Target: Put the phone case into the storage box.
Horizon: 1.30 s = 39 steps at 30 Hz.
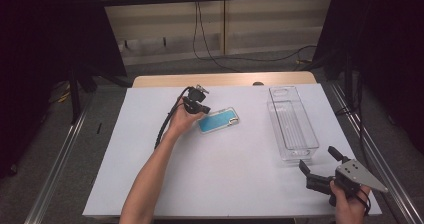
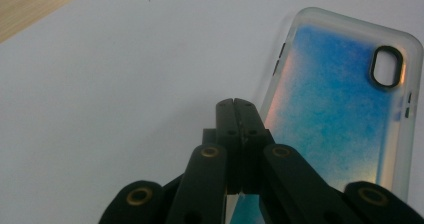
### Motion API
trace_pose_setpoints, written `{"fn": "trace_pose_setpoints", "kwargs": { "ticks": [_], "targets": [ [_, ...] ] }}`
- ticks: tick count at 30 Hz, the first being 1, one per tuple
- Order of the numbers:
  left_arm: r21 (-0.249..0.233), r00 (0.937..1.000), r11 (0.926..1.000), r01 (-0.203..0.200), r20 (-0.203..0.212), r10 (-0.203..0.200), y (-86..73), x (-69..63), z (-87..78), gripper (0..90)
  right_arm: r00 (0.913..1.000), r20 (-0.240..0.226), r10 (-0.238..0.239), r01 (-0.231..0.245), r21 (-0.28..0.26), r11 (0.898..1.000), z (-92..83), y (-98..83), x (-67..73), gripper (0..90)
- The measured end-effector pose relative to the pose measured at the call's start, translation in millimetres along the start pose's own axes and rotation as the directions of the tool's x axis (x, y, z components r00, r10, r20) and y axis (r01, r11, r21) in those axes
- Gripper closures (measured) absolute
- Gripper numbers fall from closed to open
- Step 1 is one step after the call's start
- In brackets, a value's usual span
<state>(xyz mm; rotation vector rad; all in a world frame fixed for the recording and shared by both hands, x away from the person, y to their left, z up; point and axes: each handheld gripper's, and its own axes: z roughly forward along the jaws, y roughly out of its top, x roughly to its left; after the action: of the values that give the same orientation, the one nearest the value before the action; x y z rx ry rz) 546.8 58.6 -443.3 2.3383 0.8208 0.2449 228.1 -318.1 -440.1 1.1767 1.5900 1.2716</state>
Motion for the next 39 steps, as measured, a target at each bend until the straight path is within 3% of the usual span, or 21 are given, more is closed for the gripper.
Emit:
{"fn": "trace_pose_setpoints", "kwargs": {
  "ticks": [23,39],
  "targets": [
    [-0.003,1.0,1.0,0.007,-0.003,-0.007,-15.4,-2.0,-6.7,90.0,1.0,0.0,-0.005,0.005,-0.003,1.0,-0.8,0.6,0.0,0.0],
    [-0.003,0.9998,1.0,0.004,0.021,-0.004,-20.2,-5.9,-10.5,90.0,1.0,0.0,-0.004,0.004,-0.002,1.0,-0.3,0.4,-0.2,0.0]
  ]
}}
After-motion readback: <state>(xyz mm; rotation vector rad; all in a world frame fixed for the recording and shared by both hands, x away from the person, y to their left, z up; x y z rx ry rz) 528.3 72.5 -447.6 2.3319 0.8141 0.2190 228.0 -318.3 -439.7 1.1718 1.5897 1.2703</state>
